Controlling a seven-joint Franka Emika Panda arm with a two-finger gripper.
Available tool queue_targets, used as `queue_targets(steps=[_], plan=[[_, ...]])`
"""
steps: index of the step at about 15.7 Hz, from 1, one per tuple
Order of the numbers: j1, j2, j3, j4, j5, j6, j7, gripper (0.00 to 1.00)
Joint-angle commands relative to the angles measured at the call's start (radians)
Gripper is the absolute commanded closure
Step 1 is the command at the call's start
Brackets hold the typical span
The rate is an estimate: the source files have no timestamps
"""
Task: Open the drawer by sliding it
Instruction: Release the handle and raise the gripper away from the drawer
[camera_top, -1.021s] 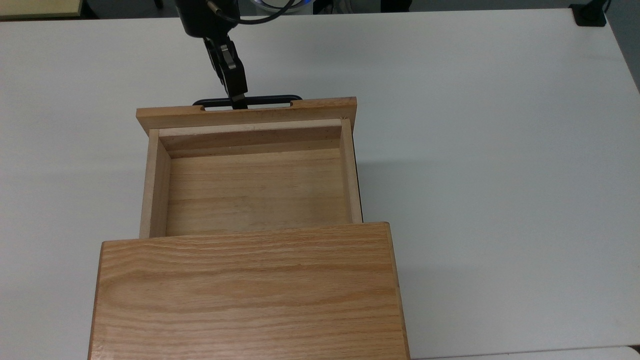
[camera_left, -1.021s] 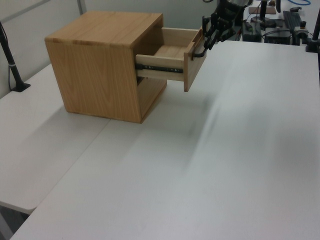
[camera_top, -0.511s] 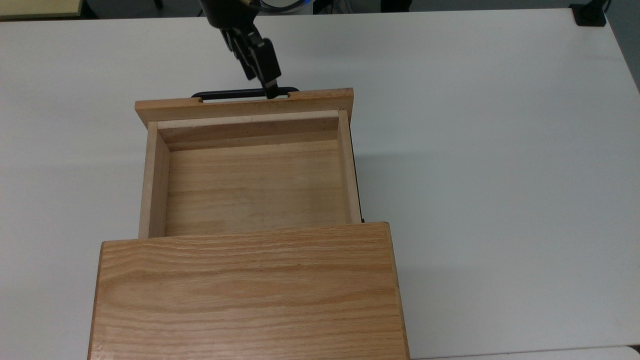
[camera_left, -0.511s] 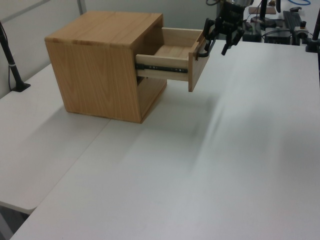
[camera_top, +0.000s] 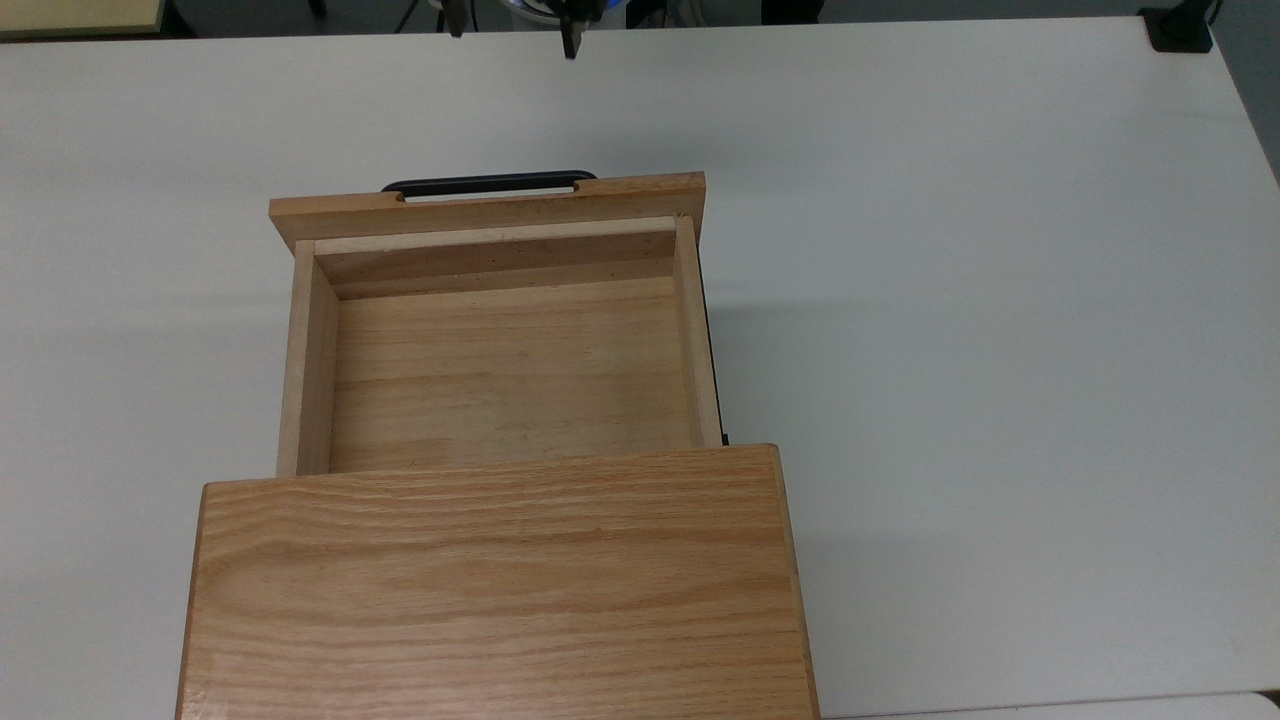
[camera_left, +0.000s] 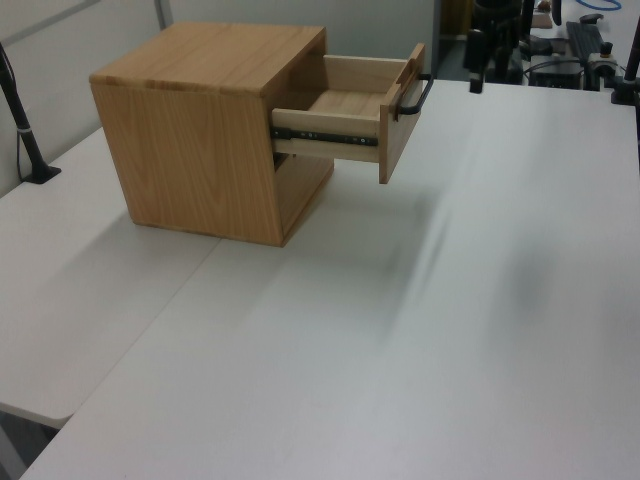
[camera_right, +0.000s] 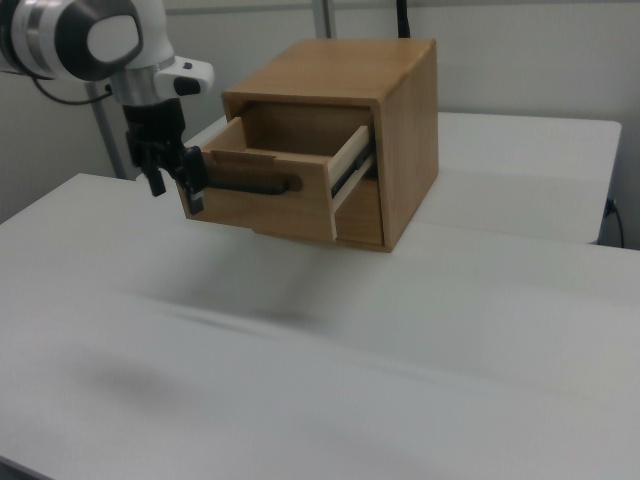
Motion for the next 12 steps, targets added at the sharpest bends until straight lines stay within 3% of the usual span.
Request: queue_targets(steps=[1, 6, 12], plan=[[0.005, 0.002, 0.014, 0.016, -0.096, -0.081, -0.169, 0.0], [-0.035, 0.018, 0.009, 0.097, -0.119, -0.154, -0.272, 0.0], [-0.041, 0.015, 0.002, 0.103, -0.121, -0.155, -0.236, 0.0]])
